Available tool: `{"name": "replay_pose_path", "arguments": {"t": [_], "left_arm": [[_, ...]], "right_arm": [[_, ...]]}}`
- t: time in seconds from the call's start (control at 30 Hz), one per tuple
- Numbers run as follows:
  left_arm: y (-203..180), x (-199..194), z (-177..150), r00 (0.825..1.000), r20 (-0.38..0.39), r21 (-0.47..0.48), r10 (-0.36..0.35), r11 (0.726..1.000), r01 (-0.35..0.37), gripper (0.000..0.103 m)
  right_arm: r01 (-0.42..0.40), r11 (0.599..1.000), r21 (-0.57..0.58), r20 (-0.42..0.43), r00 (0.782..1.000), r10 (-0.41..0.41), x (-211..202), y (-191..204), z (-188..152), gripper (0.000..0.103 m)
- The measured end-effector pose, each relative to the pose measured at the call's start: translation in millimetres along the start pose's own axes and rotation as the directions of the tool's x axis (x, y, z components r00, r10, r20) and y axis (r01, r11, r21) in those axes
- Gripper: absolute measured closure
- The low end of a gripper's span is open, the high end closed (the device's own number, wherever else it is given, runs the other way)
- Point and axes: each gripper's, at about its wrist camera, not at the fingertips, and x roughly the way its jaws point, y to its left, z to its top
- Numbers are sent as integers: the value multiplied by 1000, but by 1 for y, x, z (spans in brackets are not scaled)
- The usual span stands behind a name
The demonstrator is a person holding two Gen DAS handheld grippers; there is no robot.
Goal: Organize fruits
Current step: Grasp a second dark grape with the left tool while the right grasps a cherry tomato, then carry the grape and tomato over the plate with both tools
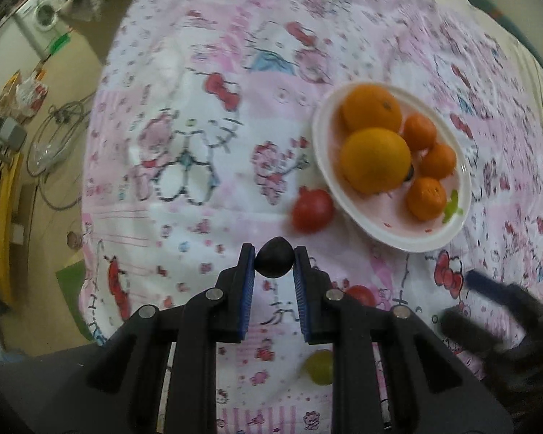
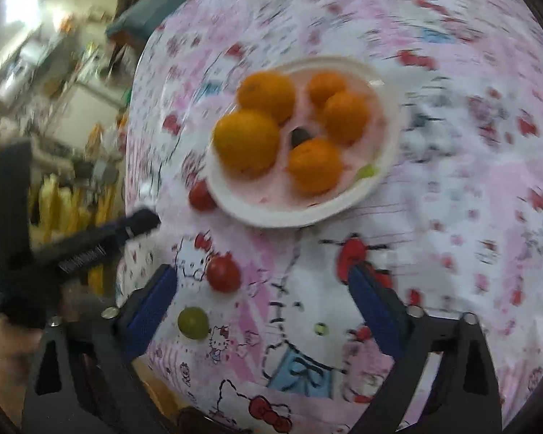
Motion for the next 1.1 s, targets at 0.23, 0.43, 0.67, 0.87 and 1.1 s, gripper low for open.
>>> {"name": "replay_pose_path", "arguments": {"t": [0.23,0.43,0.67,0.87,1.1], "left_arm": [[24,-2,2,1000,12,-41,-4,999,5,85],[33,3,2,1000,0,-65,-8,998,8,85],[30,5,3,1000,2,-65,-15,998,15,85],[25,4,3,1000,7,-54,-11,998,11,85],[28,6,3,1000,14,-60,11,998,-10,85]], "right_arm": [[7,994,-110,-76,997,-16,43,31,-2,21],[93,977,-192,-100,988,-114,70,44,-6,27],[63,980,-188,-104,991,-84,67,42,-2,73],[53,984,-172,-81,994,-68,60,38,-2,73],[18,991,-133,-39,999,-24,41,27,-1,73]]}}
